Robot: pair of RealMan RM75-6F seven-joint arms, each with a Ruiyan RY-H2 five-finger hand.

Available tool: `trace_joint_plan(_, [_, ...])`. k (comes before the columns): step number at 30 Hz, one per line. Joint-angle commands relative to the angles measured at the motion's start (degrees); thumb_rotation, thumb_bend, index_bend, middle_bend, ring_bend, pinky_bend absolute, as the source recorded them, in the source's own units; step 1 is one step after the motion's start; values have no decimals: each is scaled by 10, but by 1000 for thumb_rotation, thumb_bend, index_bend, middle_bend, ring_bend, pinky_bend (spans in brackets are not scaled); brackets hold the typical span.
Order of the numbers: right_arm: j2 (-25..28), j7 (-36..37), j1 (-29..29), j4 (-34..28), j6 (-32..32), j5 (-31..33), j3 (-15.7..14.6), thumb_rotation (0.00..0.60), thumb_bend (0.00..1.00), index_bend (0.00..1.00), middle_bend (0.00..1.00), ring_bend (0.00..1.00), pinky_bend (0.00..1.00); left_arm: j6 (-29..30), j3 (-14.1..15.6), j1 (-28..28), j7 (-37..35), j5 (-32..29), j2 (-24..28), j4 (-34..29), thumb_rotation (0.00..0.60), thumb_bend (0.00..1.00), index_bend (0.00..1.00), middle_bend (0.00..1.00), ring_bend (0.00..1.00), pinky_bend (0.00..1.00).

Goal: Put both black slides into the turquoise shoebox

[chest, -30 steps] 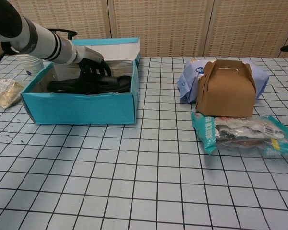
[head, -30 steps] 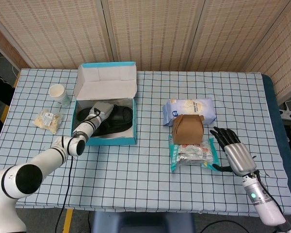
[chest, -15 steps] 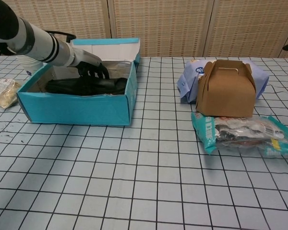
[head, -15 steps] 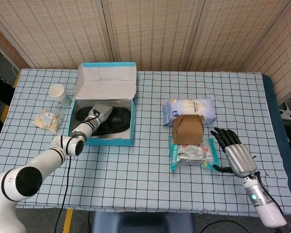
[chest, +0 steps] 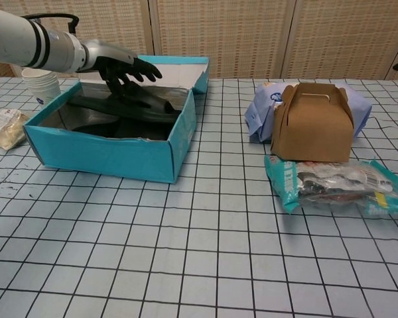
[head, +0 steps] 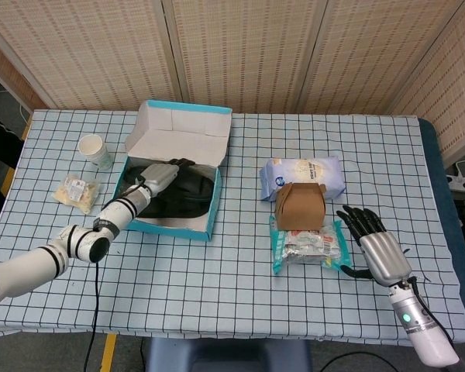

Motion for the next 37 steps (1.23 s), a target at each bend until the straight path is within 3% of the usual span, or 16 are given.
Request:
trace_joint_plan(1, [1,-1,-1,-1,1,0,0,600,25,0,0,0,0,6,-30,24,-34,38,21,-25,600,465,0,0,0,89])
trace_joint_plan(8, [1,-7,-5,-6,9,-1,1,600,27,0,0,0,0,41,-69,60,-91,108,35,-51,600,465,0,0,0,74])
trace_joint_plan(12, [-4,-29,-15,2,30,1,3,600,26,0,0,0,0,135,-70,106,-105,186,55,-99,600,470,0,0,0,74])
trace_joint_plan(16, [-14,-54,-35,15,65,7,2,600,27,0,0,0,0,286,-31,187,-85,284,88,-165,600,467,0,0,0,72])
trace_joint_plan(20, [-37,-93,-67,45,123,15,5,600,27,0,0,0,0,449,44,312,12,347,127,-231,600,464,0,0,0,61])
trace_joint_plan(23, [-51,-103,-88,64,152,27,7,600,27,0,0,0,0,562,91,415,96,347,131,-259,600,465,0,0,0,55])
trace_joint_plan(27, [-70,-105,-114,98,183,46,10,600,28,0,0,0,0,699,122,540,149,324,79,-221,600,461,0,0,0,55])
trace_joint_plan(30, [-77,-110,-127,119,197,57,13,600,29,0,0,0,0,739,131,591,164,312,49,-183,600,461,0,0,0,50])
trace_joint_plan(37, [-53,-67,-136,96,194,48,16,600,29,0,0,0,0,743,113,603,170,321,58,-190,600,463,0,0,0,48])
